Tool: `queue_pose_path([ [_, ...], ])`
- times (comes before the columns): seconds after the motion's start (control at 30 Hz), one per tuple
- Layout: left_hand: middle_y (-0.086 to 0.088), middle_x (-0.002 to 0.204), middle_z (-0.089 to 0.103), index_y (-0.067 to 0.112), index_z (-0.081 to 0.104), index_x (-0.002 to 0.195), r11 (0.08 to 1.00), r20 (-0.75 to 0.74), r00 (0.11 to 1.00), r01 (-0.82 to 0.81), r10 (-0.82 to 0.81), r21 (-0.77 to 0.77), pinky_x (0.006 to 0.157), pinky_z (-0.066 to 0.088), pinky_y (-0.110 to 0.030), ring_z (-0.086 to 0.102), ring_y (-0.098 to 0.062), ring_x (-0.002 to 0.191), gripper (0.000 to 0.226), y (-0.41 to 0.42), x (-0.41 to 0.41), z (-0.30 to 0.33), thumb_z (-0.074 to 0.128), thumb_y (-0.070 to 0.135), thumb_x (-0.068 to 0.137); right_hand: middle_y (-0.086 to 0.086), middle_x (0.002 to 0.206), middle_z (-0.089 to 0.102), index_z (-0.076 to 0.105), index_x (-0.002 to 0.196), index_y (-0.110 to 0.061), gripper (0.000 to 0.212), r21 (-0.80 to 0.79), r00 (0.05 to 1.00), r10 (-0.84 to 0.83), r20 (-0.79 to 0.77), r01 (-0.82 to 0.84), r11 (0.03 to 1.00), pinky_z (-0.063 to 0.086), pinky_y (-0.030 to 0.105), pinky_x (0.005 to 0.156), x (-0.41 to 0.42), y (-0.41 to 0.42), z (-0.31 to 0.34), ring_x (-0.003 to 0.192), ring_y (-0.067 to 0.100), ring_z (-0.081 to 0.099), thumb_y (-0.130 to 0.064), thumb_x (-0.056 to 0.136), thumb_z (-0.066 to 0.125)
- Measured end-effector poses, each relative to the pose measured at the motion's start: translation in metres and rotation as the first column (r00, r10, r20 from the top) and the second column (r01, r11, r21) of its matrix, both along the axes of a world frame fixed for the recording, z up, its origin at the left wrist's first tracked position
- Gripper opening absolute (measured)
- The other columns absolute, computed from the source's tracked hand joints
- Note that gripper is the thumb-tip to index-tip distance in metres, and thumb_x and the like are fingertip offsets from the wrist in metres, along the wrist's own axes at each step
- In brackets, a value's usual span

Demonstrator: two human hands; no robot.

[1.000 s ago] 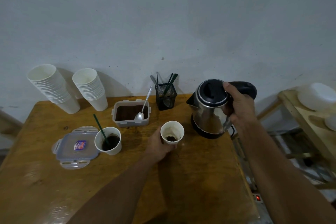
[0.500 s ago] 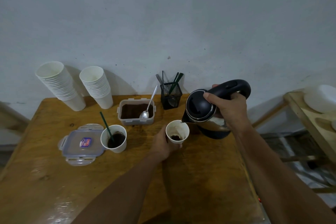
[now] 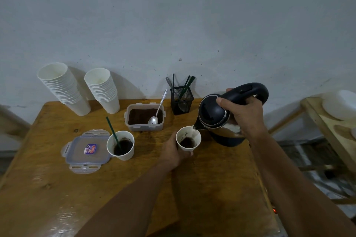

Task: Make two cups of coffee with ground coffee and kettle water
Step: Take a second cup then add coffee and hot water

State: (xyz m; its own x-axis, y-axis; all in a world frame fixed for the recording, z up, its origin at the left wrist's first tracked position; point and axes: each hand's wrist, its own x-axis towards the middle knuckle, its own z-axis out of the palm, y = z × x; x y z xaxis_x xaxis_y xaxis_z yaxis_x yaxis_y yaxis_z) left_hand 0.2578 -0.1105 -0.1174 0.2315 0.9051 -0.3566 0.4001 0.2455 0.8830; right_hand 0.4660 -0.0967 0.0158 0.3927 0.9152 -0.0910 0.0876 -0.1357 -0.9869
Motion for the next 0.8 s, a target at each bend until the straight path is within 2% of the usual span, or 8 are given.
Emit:
queue_pose_path([
  [0.13,0.004,0.137,0.052,0.024,0.041,0.139,1.000,-0.007,1.000,0.000,0.000,0.013,0.102,0.043,-0.031,0.046,-0.016,0.129,0.082,-0.001,0.000,0.000,0.084,0.014,0.069,0.001,0.100,0.076,0.070,0.111,-0.020,0.052,-0.002,1.000,-0.001,-0.023,0.001,1.000,0.058,0.047,0.090,0.005,0.000,0.002,0.096,0.021,0.073,-0.027,0.064,0.090],
  [0.33,0.003,0.135,0.053,0.022,0.043,0.137,0.999,-0.019,1.000,-0.003,0.003,0.046,0.099,0.042,-0.028,0.047,-0.015,0.127,0.080,-0.002,-0.001,0.002,0.084,0.015,0.069,0.001,0.103,0.076,0.070,0.113,-0.020,0.064,-0.001,0.999,-0.017,-0.032,0.017,1.000,0.057,0.047,0.092,0.012,0.000,0.002,0.098,0.022,0.073,-0.038,0.056,0.092],
  [0.6,0.003,0.136,0.053,0.023,0.043,0.137,0.999,-0.008,1.000,-0.003,0.003,0.044,0.104,0.043,-0.033,0.047,-0.015,0.128,0.081,-0.002,-0.001,0.001,0.085,0.015,0.068,0.004,0.104,0.075,0.068,0.117,-0.013,0.049,0.003,0.997,-0.017,-0.070,0.017,1.000,0.059,0.045,0.090,0.011,-0.001,0.010,0.097,0.022,0.073,-0.019,0.072,0.086],
  [0.7,0.002,0.136,0.053,0.022,0.043,0.138,0.999,-0.005,1.000,0.000,0.000,0.046,0.105,0.043,-0.035,0.047,-0.016,0.128,0.080,-0.002,-0.001,0.002,0.084,0.014,0.069,0.004,0.105,0.074,0.068,0.117,-0.013,0.048,0.005,0.998,-0.014,-0.068,0.015,1.000,0.058,0.045,0.091,0.011,-0.002,0.013,0.097,0.022,0.072,-0.019,0.073,0.085],
  [0.8,0.003,0.135,0.054,0.022,0.043,0.137,0.999,-0.001,1.000,-0.002,0.002,0.048,0.101,0.043,-0.028,0.047,-0.015,0.127,0.079,-0.002,-0.001,0.001,0.084,0.014,0.069,0.002,0.103,0.075,0.068,0.116,-0.015,0.048,-0.005,0.999,-0.016,-0.052,0.016,1.000,0.058,0.045,0.091,0.011,-0.001,0.012,0.097,0.022,0.072,-0.021,0.072,0.086],
])
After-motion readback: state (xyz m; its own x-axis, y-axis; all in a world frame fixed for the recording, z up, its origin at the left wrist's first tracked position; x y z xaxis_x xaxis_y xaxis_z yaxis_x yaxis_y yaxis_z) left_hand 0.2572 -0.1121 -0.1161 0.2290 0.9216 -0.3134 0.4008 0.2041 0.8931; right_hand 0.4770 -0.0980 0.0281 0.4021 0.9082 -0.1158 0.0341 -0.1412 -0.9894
